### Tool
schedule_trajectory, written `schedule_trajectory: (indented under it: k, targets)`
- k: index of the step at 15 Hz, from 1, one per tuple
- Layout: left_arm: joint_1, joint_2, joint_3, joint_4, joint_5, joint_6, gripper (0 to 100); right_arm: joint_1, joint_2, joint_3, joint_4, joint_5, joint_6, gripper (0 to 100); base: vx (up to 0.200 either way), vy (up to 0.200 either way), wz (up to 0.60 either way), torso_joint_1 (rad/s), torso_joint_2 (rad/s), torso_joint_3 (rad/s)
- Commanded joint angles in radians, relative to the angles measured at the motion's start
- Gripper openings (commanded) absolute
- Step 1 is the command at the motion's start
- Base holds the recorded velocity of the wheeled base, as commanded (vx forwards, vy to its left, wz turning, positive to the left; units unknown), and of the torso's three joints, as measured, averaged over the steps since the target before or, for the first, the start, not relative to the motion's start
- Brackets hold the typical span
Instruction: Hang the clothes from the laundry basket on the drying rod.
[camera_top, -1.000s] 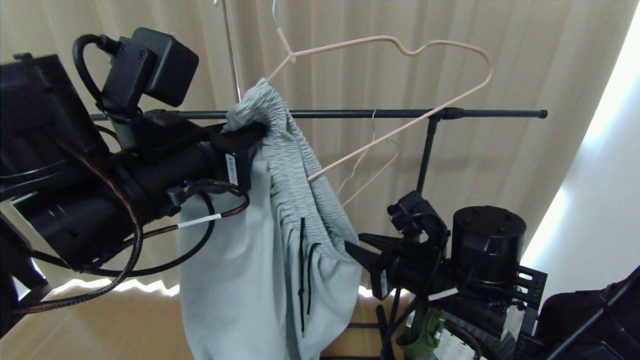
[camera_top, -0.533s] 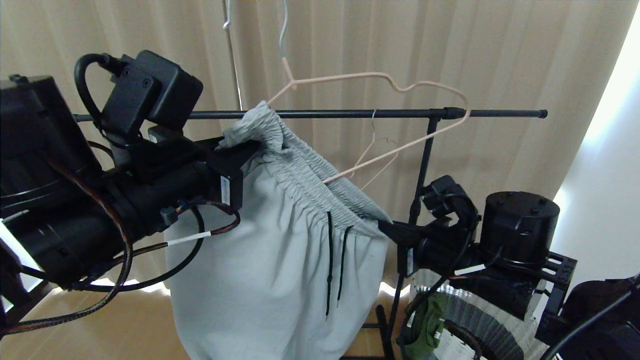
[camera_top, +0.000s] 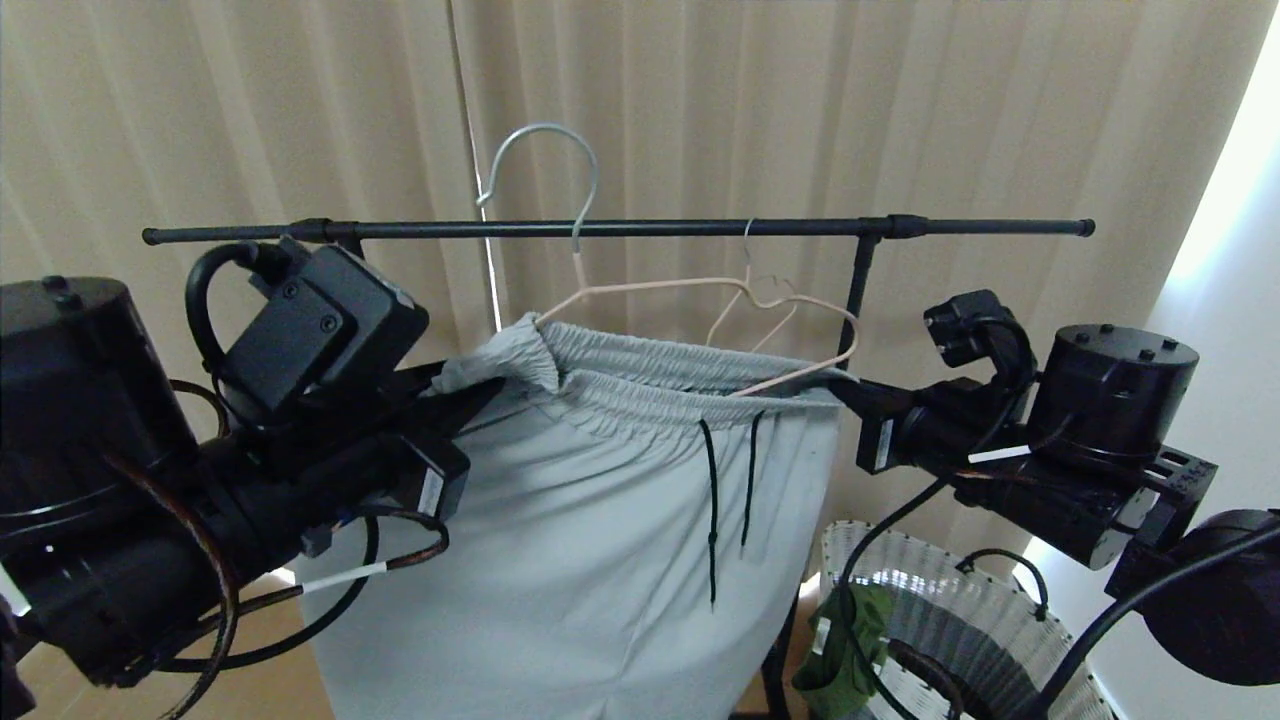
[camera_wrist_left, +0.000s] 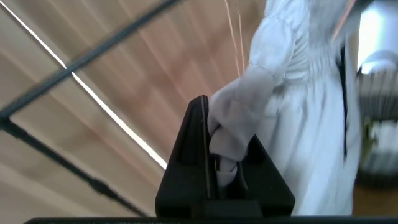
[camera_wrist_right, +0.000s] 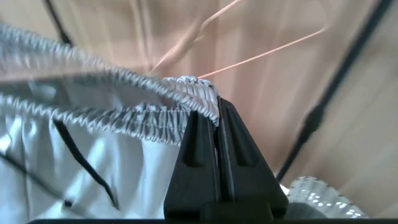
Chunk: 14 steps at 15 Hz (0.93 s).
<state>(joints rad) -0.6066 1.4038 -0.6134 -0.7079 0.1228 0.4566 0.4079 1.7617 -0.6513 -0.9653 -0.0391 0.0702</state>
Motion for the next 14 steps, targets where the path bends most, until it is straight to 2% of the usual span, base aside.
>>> schedule_trajectory:
  k: [1, 2, 5, 8, 10, 12, 14]
  targets:
    - [0.008, -0.009, 0.034, 0.001, 0.001, 0.007, 0, -0.026, -0.002, -0.010, -0.001, -0.002, 0.000, 0, 0.000, 0.000, 0.00, 0.000, 0.00, 0.000]
    - [0.041, -0.017, 0.063, 0.001, 0.001, 0.051, 0, -0.052, -0.004, -0.010, -0.003, -0.001, 0.000, 0, 0.000, 0.000, 0.00, 0.000, 0.00, 0.000]
    - [0.045, -0.025, 0.107, 0.001, 0.000, 0.074, 0, -0.055, 0.002, -0.031, -0.003, 0.004, 0.002, 0, 0.000, 0.000, 0.00, 0.000, 0.00, 0.000]
    - [0.047, -0.037, 0.164, 0.001, 0.001, 0.168, 0, -0.055, 0.001, -0.045, -0.003, 0.004, 0.002, 0, 0.000, 0.000, 0.00, 0.000, 0.00, 0.000]
    - [0.047, -0.039, 0.173, 0.001, 0.006, 0.182, 0, -0.050, -0.004, -0.034, -0.003, 0.005, 0.002, 0, 0.000, 0.000, 0.00, 0.000, 0.00, 0.000]
    - [0.057, -0.029, 0.164, 0.005, 0.044, 0.186, 0, 0.000, -0.031, -0.025, -0.004, 0.004, 0.002, 0, 0.000, 0.000, 0.00, 0.000, 0.00, 0.000]
    - [0.062, -0.003, 0.167, 0.005, 0.048, 0.186, 0, 0.040, -0.044, -0.030, -0.006, 0.005, 0.002, 0, 0.000, 0.000, 0.00, 0.000, 0.00, 0.000]
